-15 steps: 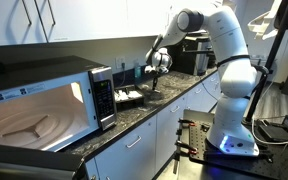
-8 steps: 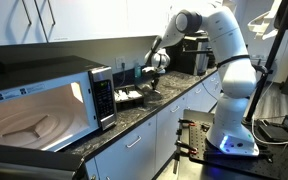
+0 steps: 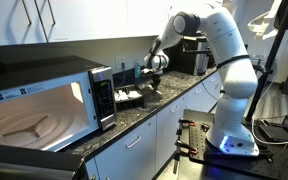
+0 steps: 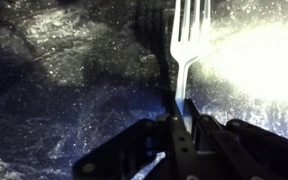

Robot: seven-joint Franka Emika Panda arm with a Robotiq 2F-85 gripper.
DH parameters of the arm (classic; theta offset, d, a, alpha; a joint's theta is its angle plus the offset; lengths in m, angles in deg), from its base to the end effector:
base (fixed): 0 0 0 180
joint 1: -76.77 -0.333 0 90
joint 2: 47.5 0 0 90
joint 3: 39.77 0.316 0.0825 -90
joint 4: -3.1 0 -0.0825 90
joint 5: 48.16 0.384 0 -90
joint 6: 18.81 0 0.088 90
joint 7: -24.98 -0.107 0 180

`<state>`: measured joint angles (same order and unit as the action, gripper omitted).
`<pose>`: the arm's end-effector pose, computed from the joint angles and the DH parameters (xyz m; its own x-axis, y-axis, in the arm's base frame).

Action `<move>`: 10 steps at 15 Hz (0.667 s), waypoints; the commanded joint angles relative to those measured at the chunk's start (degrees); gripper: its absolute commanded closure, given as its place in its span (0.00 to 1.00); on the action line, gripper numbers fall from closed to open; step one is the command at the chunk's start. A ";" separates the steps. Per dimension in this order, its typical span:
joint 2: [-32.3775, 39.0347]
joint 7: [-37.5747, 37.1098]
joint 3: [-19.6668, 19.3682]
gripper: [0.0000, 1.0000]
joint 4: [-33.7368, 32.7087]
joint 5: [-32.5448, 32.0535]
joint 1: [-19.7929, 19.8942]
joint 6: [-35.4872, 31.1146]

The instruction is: Turn the folk on the counter

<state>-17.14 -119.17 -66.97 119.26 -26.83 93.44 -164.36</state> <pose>0.4374 -0.4177 0.2144 -0.9279 0.3692 -0.0523 0.3715 0.9273 -0.0447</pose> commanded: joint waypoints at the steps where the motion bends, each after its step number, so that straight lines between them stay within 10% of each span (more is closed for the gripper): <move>1: -0.79 1.42 3.28 0.97 -0.29 0.18 2.95 0.49; 6: -0.35 1.14 4.49 0.97 -1.17 0.00 3.85 0.90; 8: -0.57 1.93 5.26 0.62 -1.14 0.44 4.34 0.88; 10: -1.21 3.24 6.25 0.48 -0.51 0.79 4.91 0.83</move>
<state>-17.20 -117.99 -62.52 118.61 -26.86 96.88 -164.30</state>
